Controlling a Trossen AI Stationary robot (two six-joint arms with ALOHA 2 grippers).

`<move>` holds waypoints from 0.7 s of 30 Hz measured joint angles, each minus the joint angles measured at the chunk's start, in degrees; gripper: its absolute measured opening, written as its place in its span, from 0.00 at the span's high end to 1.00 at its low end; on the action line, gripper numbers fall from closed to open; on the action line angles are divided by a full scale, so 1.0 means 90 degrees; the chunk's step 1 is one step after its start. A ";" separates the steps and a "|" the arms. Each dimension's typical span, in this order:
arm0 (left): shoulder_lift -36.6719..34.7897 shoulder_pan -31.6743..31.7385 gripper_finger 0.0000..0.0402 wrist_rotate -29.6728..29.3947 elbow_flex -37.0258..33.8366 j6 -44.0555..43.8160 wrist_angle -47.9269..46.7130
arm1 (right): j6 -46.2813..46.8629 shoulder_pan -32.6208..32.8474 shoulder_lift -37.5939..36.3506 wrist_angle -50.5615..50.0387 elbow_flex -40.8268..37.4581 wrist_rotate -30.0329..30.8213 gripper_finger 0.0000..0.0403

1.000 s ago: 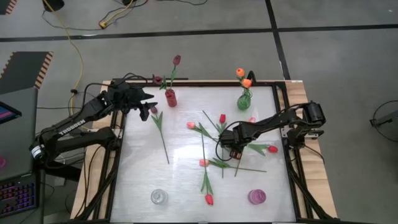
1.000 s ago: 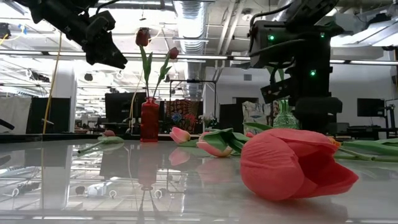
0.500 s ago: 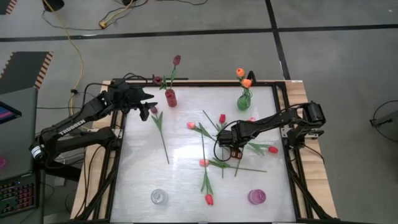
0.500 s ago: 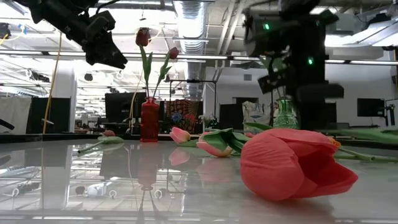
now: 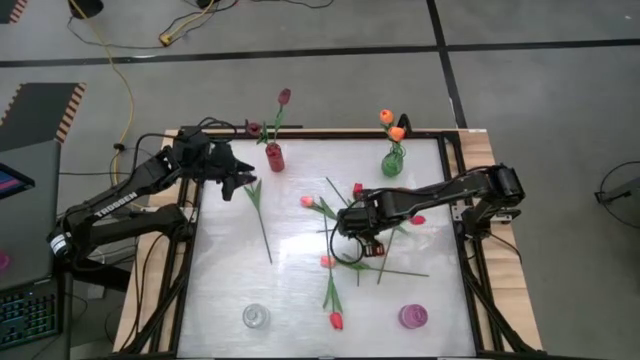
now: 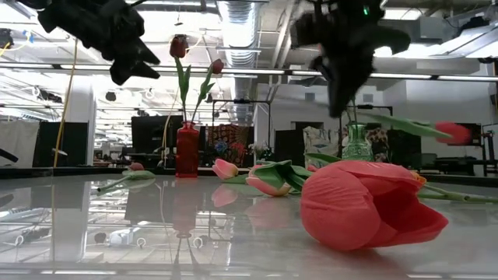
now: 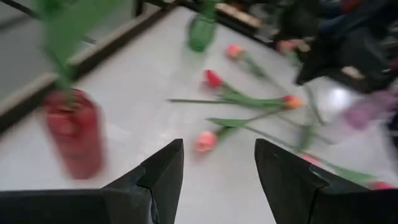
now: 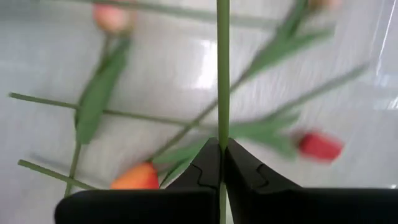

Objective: Sort flowers into vase by color
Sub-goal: Put the red flower into the transparent vase

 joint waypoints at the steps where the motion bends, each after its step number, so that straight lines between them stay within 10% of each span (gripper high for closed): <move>1: 0.0000 -0.0003 0.54 0.0222 0.0000 -0.0162 0.0002 | -0.0240 0.0036 0.0000 0.0035 0.0109 0.0008 0.91; 10: 0.0002 -0.0661 0.54 0.0942 0.0000 -0.1939 0.0029 | -0.3061 0.0408 -0.0005 0.1075 0.0625 0.0012 0.91; 21: 0.0084 -0.1882 0.54 0.0143 0.0000 -0.3922 0.0497 | -0.7198 0.0691 -0.0005 0.2824 0.0625 0.0178 0.90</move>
